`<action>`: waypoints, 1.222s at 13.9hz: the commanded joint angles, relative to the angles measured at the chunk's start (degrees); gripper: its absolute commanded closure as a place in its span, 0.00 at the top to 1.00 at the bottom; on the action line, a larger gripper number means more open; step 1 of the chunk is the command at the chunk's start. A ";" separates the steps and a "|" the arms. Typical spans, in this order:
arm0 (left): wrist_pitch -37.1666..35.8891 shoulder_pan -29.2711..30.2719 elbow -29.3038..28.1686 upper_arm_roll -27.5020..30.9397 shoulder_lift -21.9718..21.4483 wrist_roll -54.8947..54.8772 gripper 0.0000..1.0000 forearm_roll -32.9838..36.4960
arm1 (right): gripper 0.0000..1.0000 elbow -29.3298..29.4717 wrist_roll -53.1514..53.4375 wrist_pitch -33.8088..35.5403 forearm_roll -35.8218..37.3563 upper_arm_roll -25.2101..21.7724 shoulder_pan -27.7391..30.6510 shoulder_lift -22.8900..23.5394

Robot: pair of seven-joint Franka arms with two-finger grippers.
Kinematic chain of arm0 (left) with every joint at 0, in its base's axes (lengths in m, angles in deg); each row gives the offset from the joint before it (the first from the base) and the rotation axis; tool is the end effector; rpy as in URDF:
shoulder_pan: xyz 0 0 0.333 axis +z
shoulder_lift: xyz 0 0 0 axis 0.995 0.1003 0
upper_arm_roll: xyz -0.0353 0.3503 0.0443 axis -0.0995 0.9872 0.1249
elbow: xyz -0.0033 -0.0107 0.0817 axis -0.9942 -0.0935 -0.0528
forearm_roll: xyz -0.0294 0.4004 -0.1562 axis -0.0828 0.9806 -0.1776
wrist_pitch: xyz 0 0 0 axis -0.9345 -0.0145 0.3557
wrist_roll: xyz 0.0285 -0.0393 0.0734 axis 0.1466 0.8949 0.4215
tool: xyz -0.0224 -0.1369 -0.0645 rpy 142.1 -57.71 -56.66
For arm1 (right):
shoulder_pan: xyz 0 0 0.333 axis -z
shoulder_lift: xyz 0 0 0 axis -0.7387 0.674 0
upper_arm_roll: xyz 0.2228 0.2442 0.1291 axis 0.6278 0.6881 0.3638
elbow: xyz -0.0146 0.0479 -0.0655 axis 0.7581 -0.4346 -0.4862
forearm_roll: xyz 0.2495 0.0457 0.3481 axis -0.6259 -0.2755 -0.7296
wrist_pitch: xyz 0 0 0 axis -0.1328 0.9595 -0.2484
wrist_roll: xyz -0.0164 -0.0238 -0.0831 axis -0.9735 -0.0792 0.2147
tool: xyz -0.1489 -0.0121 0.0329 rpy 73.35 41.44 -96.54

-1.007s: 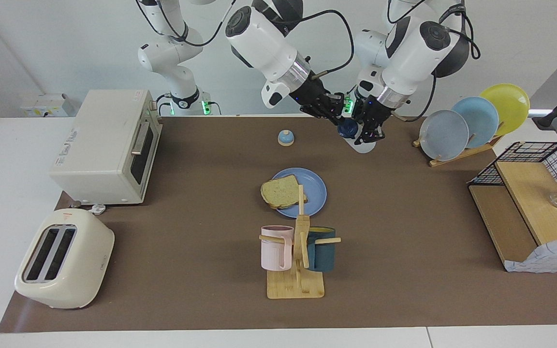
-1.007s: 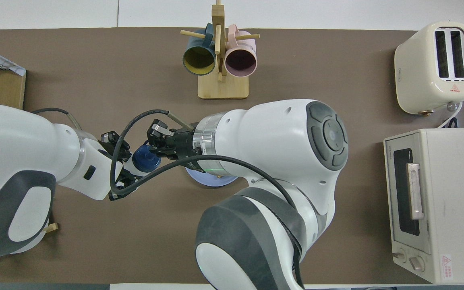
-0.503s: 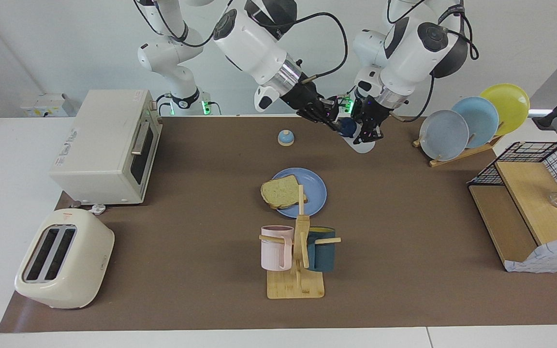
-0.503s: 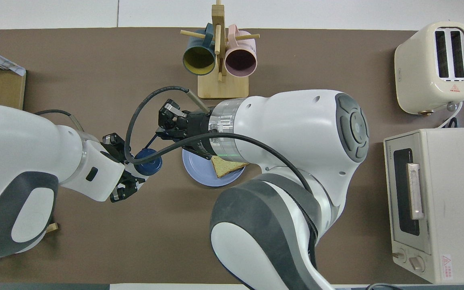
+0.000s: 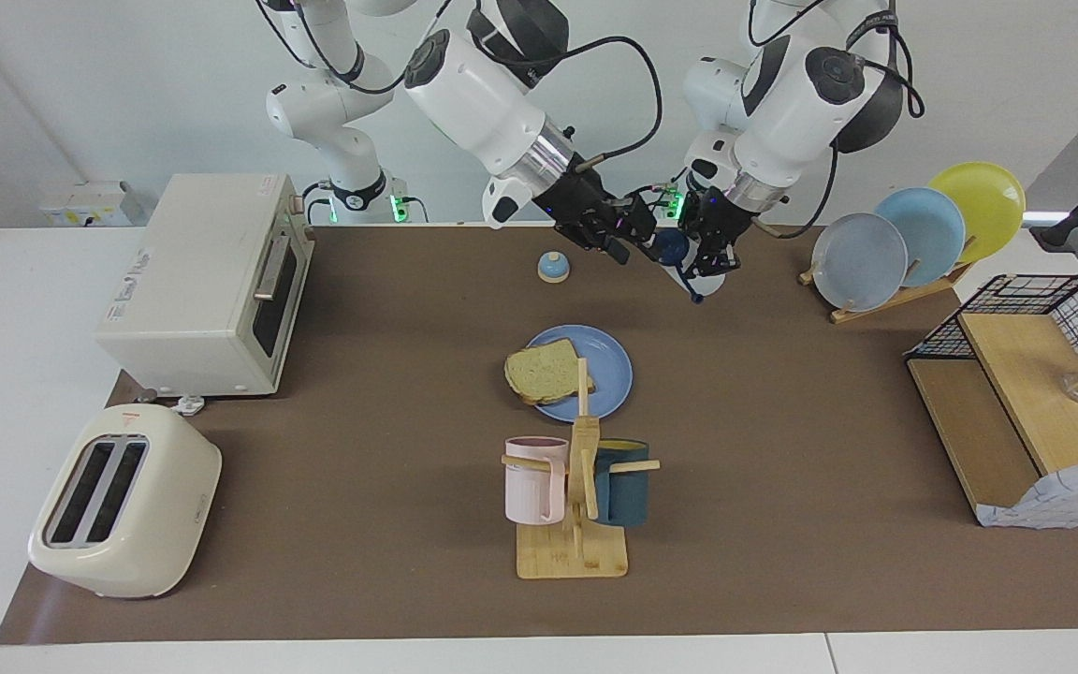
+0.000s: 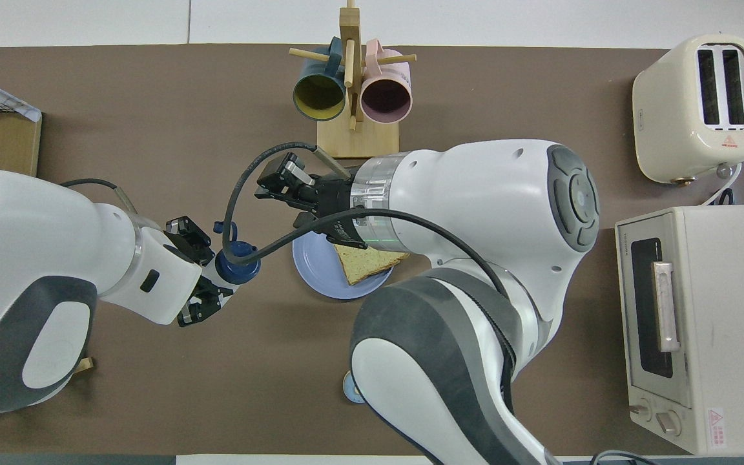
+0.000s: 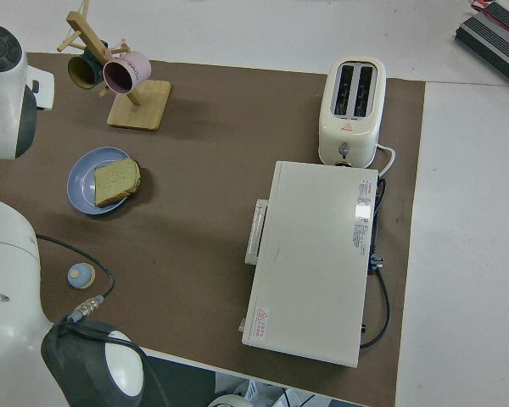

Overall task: Put bread on plate and add seasoning
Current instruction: 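Withdraw the right gripper while the left gripper moves the bottle over bread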

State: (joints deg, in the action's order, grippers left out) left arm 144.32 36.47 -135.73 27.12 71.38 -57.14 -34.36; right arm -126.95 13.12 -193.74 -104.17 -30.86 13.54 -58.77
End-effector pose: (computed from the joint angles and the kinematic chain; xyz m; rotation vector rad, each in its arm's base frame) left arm 0.4799 -0.2241 0.4941 2.2148 -1.8651 0.0752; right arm 0.5759 0.4385 0.5551 -2.3219 0.6222 0.0338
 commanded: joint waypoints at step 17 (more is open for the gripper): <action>-7.67 -6.79 16.51 -17.04 17.67 25.44 0.00 37.06 | 1.00 6.09 -43.70 47.08 39.32 -1.49 30.92 -8.32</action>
State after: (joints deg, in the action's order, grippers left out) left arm 141.09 32.17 -124.05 9.71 84.89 -34.01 -1.25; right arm -119.29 -29.01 -146.38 -66.02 -32.72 43.34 -66.83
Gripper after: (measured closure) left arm 0.599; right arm 0.000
